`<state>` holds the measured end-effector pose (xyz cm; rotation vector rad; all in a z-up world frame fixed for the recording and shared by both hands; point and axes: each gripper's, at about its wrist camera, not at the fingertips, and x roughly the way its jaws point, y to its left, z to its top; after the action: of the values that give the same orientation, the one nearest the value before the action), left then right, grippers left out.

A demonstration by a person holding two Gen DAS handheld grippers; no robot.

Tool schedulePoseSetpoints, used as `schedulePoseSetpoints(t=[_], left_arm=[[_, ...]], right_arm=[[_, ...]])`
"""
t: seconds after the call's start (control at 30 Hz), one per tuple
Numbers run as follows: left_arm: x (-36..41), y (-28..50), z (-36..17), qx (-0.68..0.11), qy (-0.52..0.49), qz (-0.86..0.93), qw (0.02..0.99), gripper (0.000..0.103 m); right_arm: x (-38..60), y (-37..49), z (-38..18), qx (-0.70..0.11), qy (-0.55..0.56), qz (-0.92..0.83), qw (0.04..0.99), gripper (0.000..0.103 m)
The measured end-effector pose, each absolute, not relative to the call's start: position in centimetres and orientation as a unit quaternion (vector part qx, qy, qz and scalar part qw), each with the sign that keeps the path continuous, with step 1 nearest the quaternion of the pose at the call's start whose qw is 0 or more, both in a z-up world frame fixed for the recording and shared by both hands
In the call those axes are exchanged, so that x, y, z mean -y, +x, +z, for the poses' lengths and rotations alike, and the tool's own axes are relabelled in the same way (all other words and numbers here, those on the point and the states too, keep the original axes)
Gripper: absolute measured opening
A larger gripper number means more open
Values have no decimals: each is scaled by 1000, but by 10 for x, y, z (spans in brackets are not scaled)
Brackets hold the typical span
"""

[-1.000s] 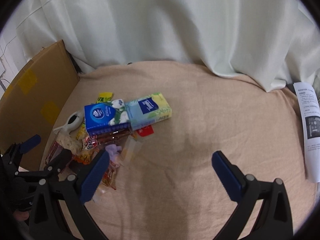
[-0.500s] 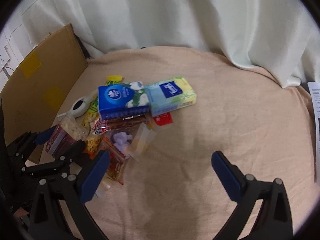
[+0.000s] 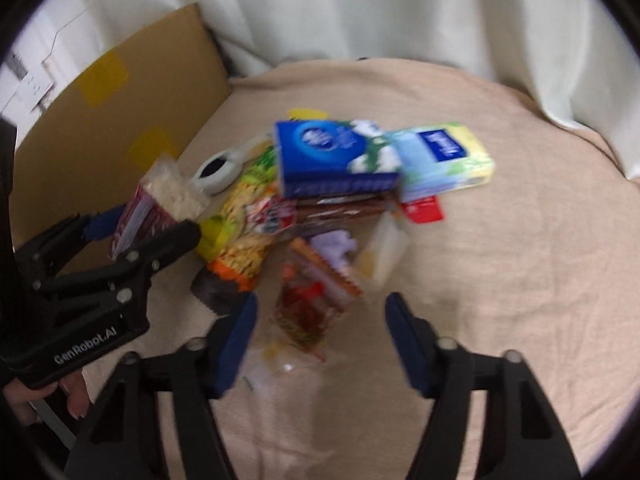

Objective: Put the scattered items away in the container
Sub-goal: 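Lower the left gripper onto the red-and-white bread bag and close, then lift the bread bag with the left gripper and release it into the box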

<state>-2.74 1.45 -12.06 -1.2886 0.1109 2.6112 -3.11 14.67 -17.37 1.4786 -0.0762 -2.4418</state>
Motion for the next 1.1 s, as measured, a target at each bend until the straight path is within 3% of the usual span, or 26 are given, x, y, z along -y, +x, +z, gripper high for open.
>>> schedulePoseSetpoints(t=[0.03, 0.1, 0.13, 0.33, 0.67, 1.1], left_arm=[[-14, -27, -119, -35, -437, 892, 115, 66], [-14, -28, -118, -33, -433, 893, 117, 66], [-14, -27, -117, -33, -431, 894, 118, 66], [-20, -24, -99, -26, -411, 902, 131, 66], [-21, -21, -40, 4, -354, 924, 143, 66], [-17, -17, -2, 24, -322, 937, 136, 66]], right_arm=[[-144, -31, -177, 22, 515, -844, 146, 53], [-140, -31, -182, 15, 521, -840, 150, 26], [-140, -30, -181, 15, 521, -839, 154, 24], [-153, -24, -153, 30, 488, -859, 149, 17], [-194, -9, -75, 53, 384, -915, 114, 17], [-199, -12, -62, 52, 364, -925, 96, 16]])
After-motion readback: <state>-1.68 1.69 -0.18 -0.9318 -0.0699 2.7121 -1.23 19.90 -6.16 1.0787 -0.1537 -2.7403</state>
